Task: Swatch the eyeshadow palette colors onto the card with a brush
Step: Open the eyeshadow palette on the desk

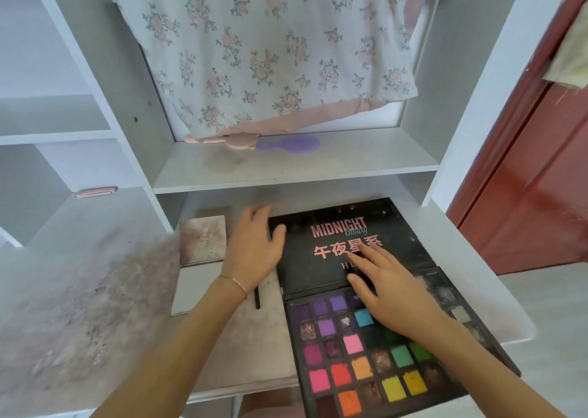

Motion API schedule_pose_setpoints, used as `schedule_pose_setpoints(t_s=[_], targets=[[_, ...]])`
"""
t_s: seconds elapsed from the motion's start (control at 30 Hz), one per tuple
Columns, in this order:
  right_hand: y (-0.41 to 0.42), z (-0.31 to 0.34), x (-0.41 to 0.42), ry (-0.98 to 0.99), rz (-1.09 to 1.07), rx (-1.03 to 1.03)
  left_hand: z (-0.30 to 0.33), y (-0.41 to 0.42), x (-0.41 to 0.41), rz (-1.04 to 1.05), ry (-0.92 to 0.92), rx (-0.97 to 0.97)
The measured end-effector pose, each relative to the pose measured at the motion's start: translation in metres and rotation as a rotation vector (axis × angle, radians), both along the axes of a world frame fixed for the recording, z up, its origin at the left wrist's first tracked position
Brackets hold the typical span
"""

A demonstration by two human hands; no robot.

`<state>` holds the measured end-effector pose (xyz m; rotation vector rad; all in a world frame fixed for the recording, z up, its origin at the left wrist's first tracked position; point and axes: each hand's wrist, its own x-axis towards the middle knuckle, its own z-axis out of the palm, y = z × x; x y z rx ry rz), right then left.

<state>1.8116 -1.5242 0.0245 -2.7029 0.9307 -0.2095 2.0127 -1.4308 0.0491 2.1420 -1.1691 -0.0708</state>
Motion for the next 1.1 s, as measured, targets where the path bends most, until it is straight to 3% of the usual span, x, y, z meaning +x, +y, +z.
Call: schedule_pose_setpoints(t_s=[0.1,0.23,0.5,0.73,0.8,0.93,1.0,1.1], targets=[[0.004,-0.003,-0.005,0.138,0.018,0.017,-0.01,0.02,-0.022,-0.295,-0.238,0.245],[0.0,-0.003,-0.001,0.282,0.082,0.015,-0.025,0.03,-0.034,-0.423,-0.31,0.616],[-0.026,-0.001,0.039,0.287,0.11,0.059,-0.023,0.003,-0.007,-0.362,-0.37,0.709],[-0.045,0.0,0.069,0.227,0.091,0.087,-0.023,-0.016,0.013,-0.347,-0.272,0.642],[-0.041,0.001,0.073,0.099,0.057,0.107,-0.02,-0.015,0.012,-0.327,-0.245,0.58],[-0.022,0.005,0.071,-0.437,-0.099,0.249,-0.013,0.016,0.008,-0.249,-0.108,0.134],[-0.006,0.007,0.074,-0.489,-0.088,0.235,-0.01,0.043,0.004,-0.142,-0.021,-0.067],[0.017,0.01,0.091,-0.459,0.012,0.225,-0.019,0.081,0.01,0.07,0.028,-0.168]])
